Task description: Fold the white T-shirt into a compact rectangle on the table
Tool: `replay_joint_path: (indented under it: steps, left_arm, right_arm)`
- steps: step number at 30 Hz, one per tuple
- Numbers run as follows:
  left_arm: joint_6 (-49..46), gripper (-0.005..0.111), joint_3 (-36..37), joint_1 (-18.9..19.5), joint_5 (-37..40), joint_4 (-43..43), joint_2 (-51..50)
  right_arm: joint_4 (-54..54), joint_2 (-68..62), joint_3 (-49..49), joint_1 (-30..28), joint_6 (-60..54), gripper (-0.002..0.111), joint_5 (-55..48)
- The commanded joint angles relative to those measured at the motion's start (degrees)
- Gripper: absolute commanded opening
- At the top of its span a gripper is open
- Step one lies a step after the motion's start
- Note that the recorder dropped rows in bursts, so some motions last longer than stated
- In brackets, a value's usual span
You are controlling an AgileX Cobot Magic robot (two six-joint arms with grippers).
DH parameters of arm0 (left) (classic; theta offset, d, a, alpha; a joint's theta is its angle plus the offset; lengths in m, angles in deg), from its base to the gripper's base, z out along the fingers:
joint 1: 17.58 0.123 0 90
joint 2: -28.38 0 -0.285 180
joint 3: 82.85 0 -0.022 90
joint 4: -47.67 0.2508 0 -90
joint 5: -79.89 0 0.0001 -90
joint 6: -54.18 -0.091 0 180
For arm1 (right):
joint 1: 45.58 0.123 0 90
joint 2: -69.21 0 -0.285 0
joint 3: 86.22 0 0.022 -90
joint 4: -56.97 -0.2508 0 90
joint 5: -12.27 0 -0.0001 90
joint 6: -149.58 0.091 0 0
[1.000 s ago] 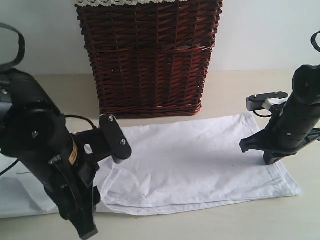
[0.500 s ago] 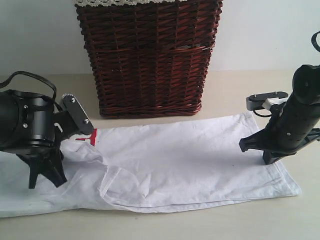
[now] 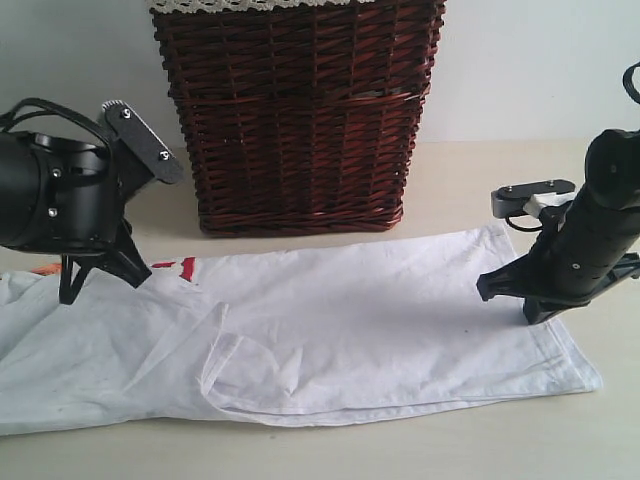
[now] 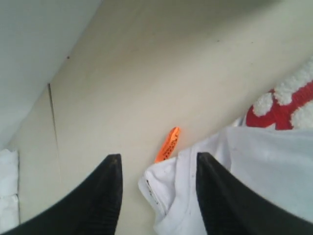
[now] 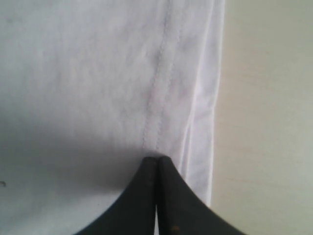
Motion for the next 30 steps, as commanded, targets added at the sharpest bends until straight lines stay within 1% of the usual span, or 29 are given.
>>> replay_joint_path:
  steps: [1,2,4,7,10,12,15,16,19,21,22,27,30]
  left_arm:
    - [-3.38,0.047,-0.35,2.37,-0.12,-9.66,5.03]
    - [-6.52,0.047,-0.35,3.72,-0.55,-13.29,6.05]
    - [-12.60,0.047,-0.35,7.82,-1.43,-22.24,7.51]
    - [-23.20,0.047,-0.35,15.87,-2.11,-36.93,8.38]
    - [-31.63,0.047,1.17,25.49,-3.35,-50.20,8.38]
    - [-35.19,0.047,2.86,30.89,-6.57,-55.67,8.38]
    - [-39.12,0.047,4.30,38.08,-10.62,-61.94,8.38]
    - [-40.81,0.047,4.40,40.00,-11.21,-63.75,8.38]
    - [-43.14,0.049,4.40,44.59,-11.59,-66.48,7.12]
    - [-43.46,0.054,4.40,47.01,-11.59,-68.26,5.50]
    - [-44.97,0.057,4.40,48.00,-11.91,-70.65,4.65]
    - [-56.12,0.058,4.40,50.22,-14.69,-84.28,1.22]
    - [-59.24,0.058,4.40,51.03,-17.68,-88.46,-0.54]
  right_arm:
    - [-0.18,2.83,-0.25,-0.32,-1.09,0.000,0.43]
    - [-0.18,4.03,-0.25,-0.32,-0.97,0.000,0.32]
    - [-0.18,6.69,-0.25,-0.32,-0.96,0.000,-0.37]
    - [-0.61,11.68,-0.25,-0.32,-0.96,0.000,-1.93]
    - [0.99,16.62,-0.25,-0.32,-1.09,0.000,-5.06]
    - [2.38,19.16,-0.25,-0.32,-1.09,0.002,-7.15]
    - [2.34,23.67,-0.25,-0.32,-0.98,0.011,-9.07]
    - [0.28,25.53,-0.25,-0.32,-0.98,0.015,-9.07]
    - [-7.44,29.31,-0.25,-0.32,-4.03,0.023,-9.07]
    - [-11.44,31.30,-0.25,-0.32,-7.18,0.028,-9.07]
    - [-13.62,32.33,-0.25,-0.32,-9.05,0.031,-9.07]
    - [-22.25,34.31,-0.25,-0.32,-15.03,0.036,-10.27]
    - [-24.79,34.31,-0.25,-0.03,-17.69,0.036,-11.47]
